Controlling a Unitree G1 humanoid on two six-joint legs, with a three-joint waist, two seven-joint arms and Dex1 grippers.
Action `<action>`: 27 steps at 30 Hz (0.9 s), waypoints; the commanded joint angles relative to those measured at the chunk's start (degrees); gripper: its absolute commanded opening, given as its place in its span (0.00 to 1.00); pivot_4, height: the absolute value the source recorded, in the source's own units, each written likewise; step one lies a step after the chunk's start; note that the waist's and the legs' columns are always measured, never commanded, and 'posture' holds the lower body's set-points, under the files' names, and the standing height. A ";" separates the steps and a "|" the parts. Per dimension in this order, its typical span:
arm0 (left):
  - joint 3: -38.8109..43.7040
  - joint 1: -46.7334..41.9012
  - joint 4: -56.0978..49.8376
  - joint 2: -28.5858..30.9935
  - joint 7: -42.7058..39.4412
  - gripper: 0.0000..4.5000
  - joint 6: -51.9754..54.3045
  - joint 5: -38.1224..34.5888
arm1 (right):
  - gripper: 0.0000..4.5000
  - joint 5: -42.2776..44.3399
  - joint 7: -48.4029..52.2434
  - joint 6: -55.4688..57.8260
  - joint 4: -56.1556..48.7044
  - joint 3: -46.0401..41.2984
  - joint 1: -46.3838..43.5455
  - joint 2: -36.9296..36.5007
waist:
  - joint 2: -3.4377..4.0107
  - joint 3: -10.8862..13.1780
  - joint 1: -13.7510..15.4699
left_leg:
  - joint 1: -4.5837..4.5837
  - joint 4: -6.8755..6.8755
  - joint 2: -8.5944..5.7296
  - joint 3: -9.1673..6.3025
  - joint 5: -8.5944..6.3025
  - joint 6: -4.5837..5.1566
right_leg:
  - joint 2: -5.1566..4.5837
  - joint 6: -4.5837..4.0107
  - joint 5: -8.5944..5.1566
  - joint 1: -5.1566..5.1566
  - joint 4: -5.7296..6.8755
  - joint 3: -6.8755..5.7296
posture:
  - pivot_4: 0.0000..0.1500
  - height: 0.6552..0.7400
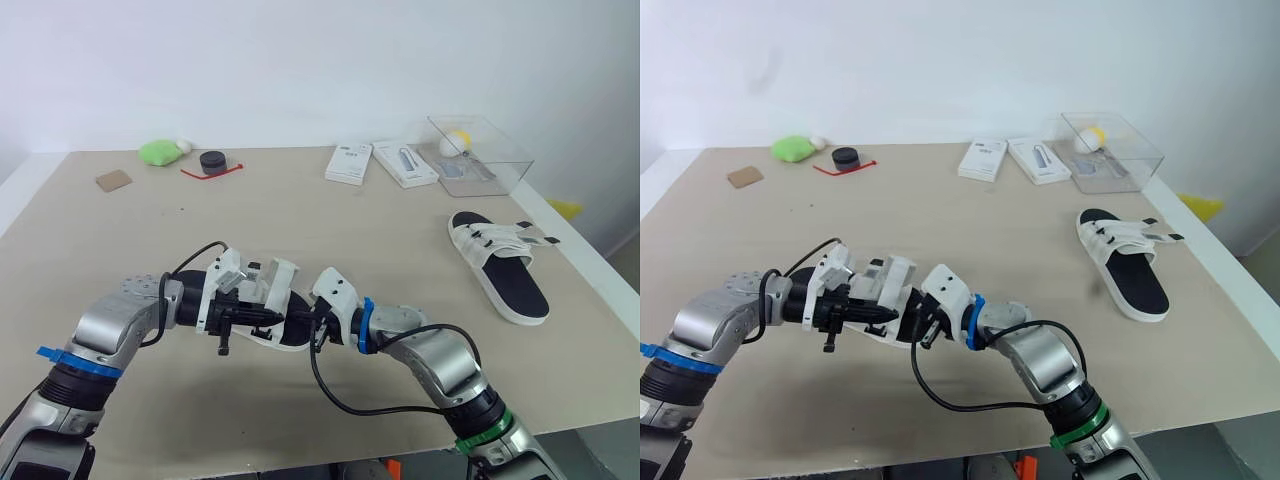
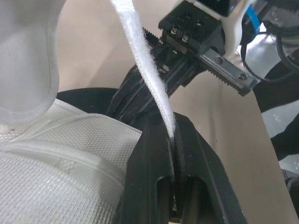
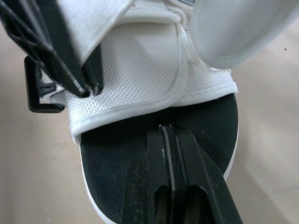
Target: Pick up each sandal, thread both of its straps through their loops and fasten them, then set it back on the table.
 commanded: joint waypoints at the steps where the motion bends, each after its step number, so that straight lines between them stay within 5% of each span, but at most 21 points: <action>1: -5.19 2.63 1.00 1.30 -0.32 0.02 -0.46 4.71 | 0.00 -0.67 -0.79 0.50 0.81 -0.58 0.22 -0.12 | 0.03 -0.02 -0.01 | 0.00 0.00 0.00 0.00 0.00 0.00 | 0.00 0.00 0.00 0.00 0.00 0.00 | 1.00 1.00; 14: -0.24 1.96 -1.68 -1.13 0.34 0.02 3.31 -0.65 | 0.00 -0.68 -0.90 0.49 0.91 -0.52 0.18 0.22 | 0.03 -0.02 -0.03 | 0.00 0.00 0.00 0.00 -0.08 0.12 | 0.00 -0.01 -0.01 -0.02 0.00 0.00 | 1.00 1.00; 27: 4.94 7.42 -7.47 3.43 3.54 0.02 5.06 -1.84 | 0.00 -0.64 -1.20 0.70 0.51 -0.87 0.66 0.33 | 0.01 -0.02 -0.18 | 0.02 -0.01 0.02 0.00 -0.38 0.17 | 0.03 0.00 -0.01 -0.02 0.00 0.00 | 1.00 1.00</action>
